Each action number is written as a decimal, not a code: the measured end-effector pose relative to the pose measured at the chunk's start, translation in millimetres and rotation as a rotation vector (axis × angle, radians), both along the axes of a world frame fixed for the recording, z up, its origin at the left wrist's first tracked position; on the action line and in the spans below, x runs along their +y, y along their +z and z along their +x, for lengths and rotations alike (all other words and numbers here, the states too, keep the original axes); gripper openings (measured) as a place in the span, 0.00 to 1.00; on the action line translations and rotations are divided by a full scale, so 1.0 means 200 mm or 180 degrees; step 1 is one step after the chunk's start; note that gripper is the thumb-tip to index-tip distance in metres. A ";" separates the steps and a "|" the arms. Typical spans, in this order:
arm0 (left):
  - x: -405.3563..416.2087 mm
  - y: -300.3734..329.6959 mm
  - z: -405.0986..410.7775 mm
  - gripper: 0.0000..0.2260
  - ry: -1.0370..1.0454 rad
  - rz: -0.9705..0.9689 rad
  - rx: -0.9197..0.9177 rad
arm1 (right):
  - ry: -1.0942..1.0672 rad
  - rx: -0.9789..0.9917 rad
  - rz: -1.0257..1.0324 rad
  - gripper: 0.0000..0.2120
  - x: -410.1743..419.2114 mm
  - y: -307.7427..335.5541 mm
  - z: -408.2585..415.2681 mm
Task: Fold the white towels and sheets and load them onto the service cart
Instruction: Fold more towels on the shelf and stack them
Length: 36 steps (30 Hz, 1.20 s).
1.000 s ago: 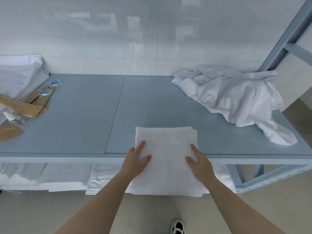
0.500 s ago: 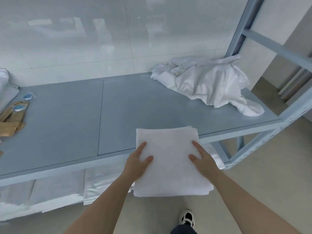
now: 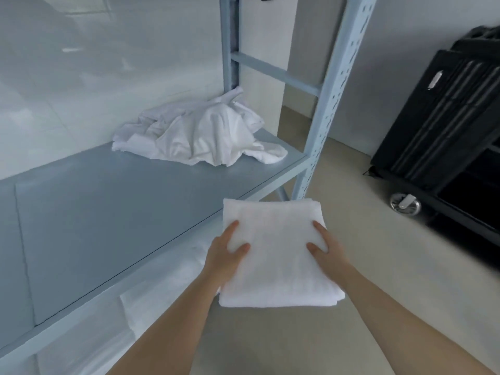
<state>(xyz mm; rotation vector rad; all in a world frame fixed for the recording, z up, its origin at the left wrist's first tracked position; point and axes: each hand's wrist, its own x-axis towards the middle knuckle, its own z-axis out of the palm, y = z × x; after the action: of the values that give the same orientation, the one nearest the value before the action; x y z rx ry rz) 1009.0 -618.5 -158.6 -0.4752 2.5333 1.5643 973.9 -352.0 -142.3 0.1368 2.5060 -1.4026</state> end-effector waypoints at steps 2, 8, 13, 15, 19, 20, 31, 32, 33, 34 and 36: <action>0.19 0.02 -0.05 0.28 -0.0253 0.0012 0.0029 | -0.0241 0.0012 0.0010 0.27 0.19 0.01 0.05; 0.87 0.09 -0.12 0.27 -0.0938 0.0010 0.0198 | -0.0953 0.0018 0.0144 0.26 0.86 0.06 0.25; 1.50 0.13 -0.09 0.27 -0.1254 0.0239 0.0267 | -0.1444 0.0060 0.0065 0.26 1.44 0.07 0.45; 1.74 0.14 -0.07 0.27 -0.1383 0.0331 0.0295 | -0.1604 0.0065 0.0029 0.26 1.65 0.07 0.52; 2.14 0.15 -0.06 0.28 -0.1656 0.0313 0.0272 | -0.1891 -0.0006 -0.0122 0.26 2.02 0.07 0.65; 2.23 0.15 -0.07 0.28 -0.1728 0.0303 0.0261 | -0.1965 -0.0021 -0.0167 0.26 2.09 0.07 0.67; 2.94 0.13 -0.27 0.28 -0.2165 0.0228 0.0293 | -0.2455 -0.0007 -0.0266 0.26 2.71 0.04 0.65; 2.98 0.12 -0.31 0.28 -0.2184 0.0228 0.0292 | -0.2483 -0.0004 -0.0262 0.26 2.75 0.03 0.62; 3.03 0.11 -0.36 0.28 -0.2207 0.0230 0.0300 | -0.2510 0.0006 -0.0259 0.26 2.79 0.02 0.58; 3.08 0.10 -0.41 0.28 -0.2239 0.0223 0.0311 | -0.2539 0.0015 -0.0257 0.26 2.83 0.01 0.54; 3.18 0.08 -0.52 0.28 -0.2327 0.0208 0.0327 | -0.2593 0.0007 -0.0253 0.26 2.91 -0.02 0.45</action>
<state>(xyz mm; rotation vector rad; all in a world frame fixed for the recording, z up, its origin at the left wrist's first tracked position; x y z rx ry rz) 904.0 17.5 -141.6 0.5040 2.2960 1.3780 1063.7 230.1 -145.9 1.2482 2.4829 -1.7409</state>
